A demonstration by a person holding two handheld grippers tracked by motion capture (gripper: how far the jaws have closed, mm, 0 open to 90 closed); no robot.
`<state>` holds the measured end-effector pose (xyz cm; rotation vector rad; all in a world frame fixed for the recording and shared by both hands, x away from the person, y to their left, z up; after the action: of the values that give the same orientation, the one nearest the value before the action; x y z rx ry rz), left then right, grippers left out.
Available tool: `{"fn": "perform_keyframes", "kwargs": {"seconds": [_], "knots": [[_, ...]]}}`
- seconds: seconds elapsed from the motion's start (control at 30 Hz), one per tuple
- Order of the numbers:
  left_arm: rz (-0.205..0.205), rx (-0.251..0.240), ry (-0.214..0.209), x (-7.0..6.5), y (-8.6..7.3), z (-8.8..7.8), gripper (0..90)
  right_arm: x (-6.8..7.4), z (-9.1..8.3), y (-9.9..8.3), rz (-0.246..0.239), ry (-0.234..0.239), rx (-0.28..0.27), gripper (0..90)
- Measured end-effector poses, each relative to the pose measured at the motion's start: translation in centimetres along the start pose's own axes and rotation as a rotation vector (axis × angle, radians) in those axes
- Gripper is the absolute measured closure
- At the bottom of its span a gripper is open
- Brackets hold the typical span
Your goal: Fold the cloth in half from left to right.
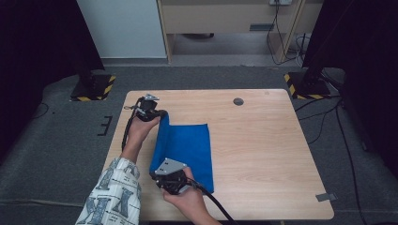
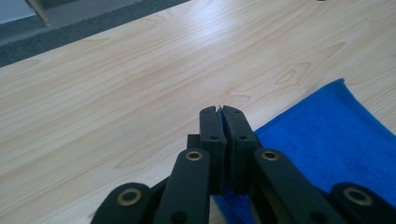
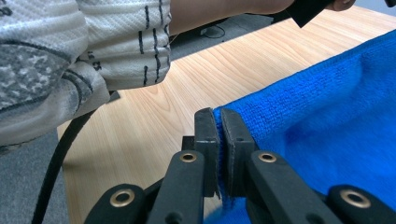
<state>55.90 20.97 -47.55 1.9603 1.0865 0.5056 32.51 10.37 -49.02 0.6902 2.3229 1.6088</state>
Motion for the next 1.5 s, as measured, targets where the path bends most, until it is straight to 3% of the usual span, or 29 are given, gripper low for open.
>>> {"fn": "perform_keyframes", "kwargs": {"seconds": [0.2, 0.47, 1.0, 1.5], "knots": [[0.018, 0.0, -0.029, -1.7, 0.4, 1.1, 87.3, -0.9, -1.2, -0.8, 0.001, -0.013, 0.016, 86.7], [0.012, 0.003, -0.041, -2.3, 0.3, 1.8, 87.2, -1.6, -2.5, -1.7, -0.025, -0.018, 0.045, 86.5], [0.007, 0.006, -0.058, -3.6, 0.1, 3.1, 87.2, -3.2, -3.9, -3.5, -0.018, -0.048, 0.089, 85.9], [0.01, -0.002, -0.081, -5.2, 0.5, 3.8, 87.1, -3.7, -5.3, -4.7, -0.023, -0.066, 0.113, 85.9]]}}
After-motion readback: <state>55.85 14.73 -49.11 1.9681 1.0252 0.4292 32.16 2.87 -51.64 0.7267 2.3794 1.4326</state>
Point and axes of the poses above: each handheld gripper's, and its own axes: z roughly forward along the jaws, y roughly out of its top, x roughly to its left, the point moved 4 cm from there along z, roughly forward along the jaws, and after that the axes turned 7 degrees about -x, right-handed, at the moved point
